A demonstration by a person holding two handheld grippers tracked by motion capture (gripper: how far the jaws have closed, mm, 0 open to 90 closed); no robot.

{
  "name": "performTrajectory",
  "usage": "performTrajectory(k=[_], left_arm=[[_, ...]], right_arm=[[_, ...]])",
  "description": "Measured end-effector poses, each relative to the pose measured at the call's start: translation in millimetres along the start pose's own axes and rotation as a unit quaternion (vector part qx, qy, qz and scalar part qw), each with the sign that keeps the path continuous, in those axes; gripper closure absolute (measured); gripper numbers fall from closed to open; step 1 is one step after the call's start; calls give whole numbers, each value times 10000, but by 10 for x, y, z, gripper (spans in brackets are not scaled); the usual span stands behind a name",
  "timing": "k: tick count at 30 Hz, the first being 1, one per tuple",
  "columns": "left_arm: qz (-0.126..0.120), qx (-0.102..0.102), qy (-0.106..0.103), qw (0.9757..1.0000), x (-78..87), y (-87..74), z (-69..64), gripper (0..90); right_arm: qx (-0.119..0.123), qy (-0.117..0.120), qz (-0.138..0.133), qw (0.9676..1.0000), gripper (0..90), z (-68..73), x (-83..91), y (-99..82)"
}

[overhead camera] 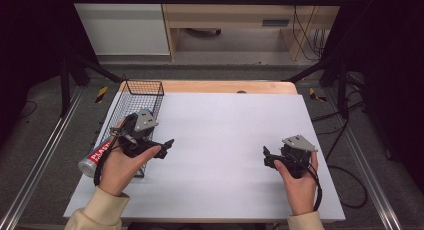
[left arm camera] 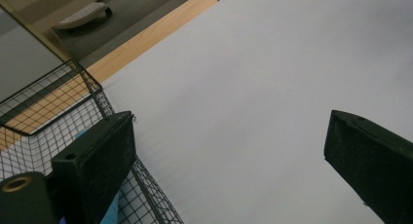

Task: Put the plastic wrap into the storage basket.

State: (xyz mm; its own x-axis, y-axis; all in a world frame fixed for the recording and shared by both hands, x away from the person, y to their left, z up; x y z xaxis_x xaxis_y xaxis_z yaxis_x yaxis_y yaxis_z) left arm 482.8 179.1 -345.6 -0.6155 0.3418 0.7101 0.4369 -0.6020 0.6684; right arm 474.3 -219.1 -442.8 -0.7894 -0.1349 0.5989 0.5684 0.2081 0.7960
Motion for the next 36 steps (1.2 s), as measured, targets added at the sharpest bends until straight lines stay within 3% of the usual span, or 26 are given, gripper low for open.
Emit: performTrajectory(k=[4, 5, 7, 14, 20, 21, 27, 28, 36], left_arm=[[-107, 15, -101, 9999, -2, 20, -21, 49], [-174, -116, -185, 9996, -20, 33, -45, 47], [-164, -156, -194, 9996, -25, 36, -63, 46], [-258, -257, -498, 9981, -138, 31, -252, 42], [-413, -319, -590, 9969, -226, 52, -327, 38], [-540, -262, -689, 9958, -266, 76, -371, 38], [-564, -374, -885, 9938, -382, 95, -481, 36], [-601, -358, -1035, 9922, -448, 83, -536, 35], [-531, -438, -1334, 9887, -674, 2, -712, 35]], right_arm=[[2, 36, -13, 10000, 40, 2, 18, -17], [12, 35, -9, 10000, 40, -5, 30, -26], [24, 37, -16, 10000, 38, -11, 34, -30], [15, 21, -11, 10000, 37, -57, 62, -60], [32, 13, -8, 10000, 38, -69, 78, -77], [47, -18, -8, 10000, 38, -79, 83, -85], [14, -10, 29, 10000, 38, -91, 100, -118], [16, 0, 44, 10000, 39, -93, 104, -125], [32, -4, 64, 10000, 38, -120, 127, -162]])
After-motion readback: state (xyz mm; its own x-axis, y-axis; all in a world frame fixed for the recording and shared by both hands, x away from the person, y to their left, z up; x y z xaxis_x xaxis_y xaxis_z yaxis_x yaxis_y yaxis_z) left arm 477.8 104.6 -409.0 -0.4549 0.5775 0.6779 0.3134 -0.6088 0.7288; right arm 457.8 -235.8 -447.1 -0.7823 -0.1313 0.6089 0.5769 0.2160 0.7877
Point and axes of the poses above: each handheld gripper's, and its own axes: x roughly backward along the jaws, y roughly out of its top, z roughly to its left, the point moved 3 cm from there along -x, roughly forward along the jaws, and after that the axes turned 7 degrees about z, right-handed, at the moved point
